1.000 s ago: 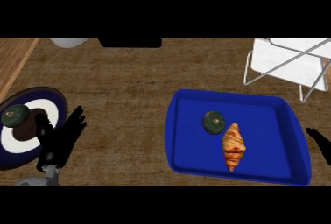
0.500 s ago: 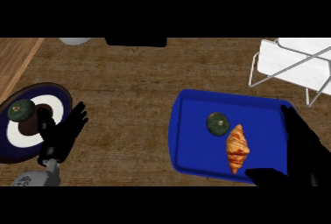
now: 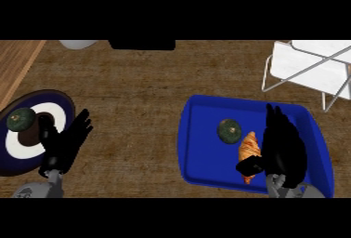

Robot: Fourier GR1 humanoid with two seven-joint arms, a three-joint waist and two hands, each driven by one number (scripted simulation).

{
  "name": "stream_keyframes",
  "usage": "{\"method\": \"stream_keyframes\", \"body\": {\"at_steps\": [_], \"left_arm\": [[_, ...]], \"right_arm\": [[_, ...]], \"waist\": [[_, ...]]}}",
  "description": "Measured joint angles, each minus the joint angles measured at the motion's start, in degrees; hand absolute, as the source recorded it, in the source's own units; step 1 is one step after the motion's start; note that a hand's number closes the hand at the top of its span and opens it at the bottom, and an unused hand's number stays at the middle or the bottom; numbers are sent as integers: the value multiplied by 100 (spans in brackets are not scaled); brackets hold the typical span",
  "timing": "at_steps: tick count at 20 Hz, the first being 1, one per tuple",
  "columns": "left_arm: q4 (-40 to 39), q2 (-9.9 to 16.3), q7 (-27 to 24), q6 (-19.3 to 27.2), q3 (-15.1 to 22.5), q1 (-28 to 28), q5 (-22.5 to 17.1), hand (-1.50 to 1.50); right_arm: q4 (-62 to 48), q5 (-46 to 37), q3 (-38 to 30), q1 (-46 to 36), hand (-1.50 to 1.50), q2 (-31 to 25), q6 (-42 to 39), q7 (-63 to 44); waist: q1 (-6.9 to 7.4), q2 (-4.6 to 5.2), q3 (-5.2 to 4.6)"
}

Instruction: Pick the croissant from the tray and place it in the tiered shelf

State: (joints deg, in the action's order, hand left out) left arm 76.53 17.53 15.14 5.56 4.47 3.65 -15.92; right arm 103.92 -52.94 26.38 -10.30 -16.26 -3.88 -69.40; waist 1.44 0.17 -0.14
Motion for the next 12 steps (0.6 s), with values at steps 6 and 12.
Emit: {"method": "stream_keyframes", "body": {"at_steps": [6, 12], "left_arm": [[59, -35, 4, 19, -20, -95, 20, 0], [-16, -64, 15, 19, -84, -39, 48, 0]], "right_arm": [[-688, -555, -82, -148, -150, 675, -243, -47], [-1206, -1330, -134, -59, -150, 1197, -232, -34]], "waist": [[-56, -14, 5], [-115, -17, 8]]}}
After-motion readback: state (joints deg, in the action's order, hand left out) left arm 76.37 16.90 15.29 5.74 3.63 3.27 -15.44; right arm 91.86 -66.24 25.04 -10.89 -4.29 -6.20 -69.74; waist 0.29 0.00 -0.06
